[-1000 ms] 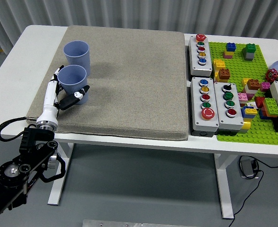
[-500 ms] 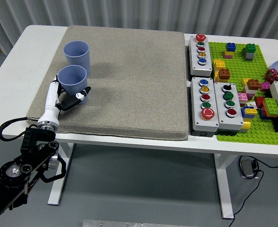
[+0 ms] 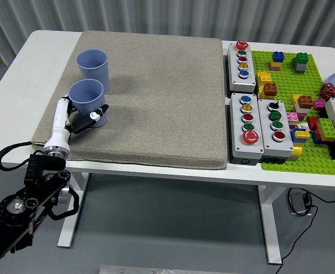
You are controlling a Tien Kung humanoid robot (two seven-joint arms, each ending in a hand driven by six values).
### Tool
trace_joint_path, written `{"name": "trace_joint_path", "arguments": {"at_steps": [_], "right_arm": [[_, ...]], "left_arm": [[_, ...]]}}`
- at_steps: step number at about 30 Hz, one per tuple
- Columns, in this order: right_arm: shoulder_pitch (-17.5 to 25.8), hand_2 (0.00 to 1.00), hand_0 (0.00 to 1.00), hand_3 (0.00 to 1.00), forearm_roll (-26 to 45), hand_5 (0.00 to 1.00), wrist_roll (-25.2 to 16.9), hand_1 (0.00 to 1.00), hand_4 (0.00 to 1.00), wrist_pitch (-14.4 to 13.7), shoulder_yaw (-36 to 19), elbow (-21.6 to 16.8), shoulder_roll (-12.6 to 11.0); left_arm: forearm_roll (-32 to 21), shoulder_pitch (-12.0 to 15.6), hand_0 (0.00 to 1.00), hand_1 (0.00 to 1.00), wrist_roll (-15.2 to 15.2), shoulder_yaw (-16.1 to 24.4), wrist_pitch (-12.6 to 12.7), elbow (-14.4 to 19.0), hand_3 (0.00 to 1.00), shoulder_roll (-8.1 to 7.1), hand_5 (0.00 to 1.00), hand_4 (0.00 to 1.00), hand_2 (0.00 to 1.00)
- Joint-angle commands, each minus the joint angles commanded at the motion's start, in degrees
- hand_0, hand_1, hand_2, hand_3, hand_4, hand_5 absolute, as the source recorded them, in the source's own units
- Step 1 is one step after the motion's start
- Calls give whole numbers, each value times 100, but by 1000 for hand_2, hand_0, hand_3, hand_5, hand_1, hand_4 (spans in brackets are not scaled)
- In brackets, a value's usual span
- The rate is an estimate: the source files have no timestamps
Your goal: Pick cup pour cup place
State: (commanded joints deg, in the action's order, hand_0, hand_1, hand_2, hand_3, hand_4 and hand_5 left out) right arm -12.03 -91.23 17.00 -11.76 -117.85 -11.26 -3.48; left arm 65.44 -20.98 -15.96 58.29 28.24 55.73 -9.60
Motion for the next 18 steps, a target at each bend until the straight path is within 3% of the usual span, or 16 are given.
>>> {"name": "trace_joint_path", "arguments": {"at_steps": [1,2,11,15,18], "right_arm": [[-1,588,674,593,-1,161,2,605,2,3,3,0,-1],[1,588,674,593,1,161,3,605,2,3,3,0,-1],[21,588,674,593,-22,161,12,605,2,11,-3,-2,0],[32,588,674,593,-26,161,19,605,2,11,3,-5,1],[48,588,674,593,-3,161,16,605,2,7,16,-5,-3]], "left_arm": [[-8,1,574,557,-14,-2,16,1,628,2,259,877,552],[-21,7,540,506,-37,0,34,5,573,7,179,819,518],[56,69,509,487,-146,70,196,111,551,21,179,818,508],[257,127,496,493,-98,186,205,238,546,7,139,792,508],[656,156,496,493,62,338,180,374,546,-85,139,792,508]]}}
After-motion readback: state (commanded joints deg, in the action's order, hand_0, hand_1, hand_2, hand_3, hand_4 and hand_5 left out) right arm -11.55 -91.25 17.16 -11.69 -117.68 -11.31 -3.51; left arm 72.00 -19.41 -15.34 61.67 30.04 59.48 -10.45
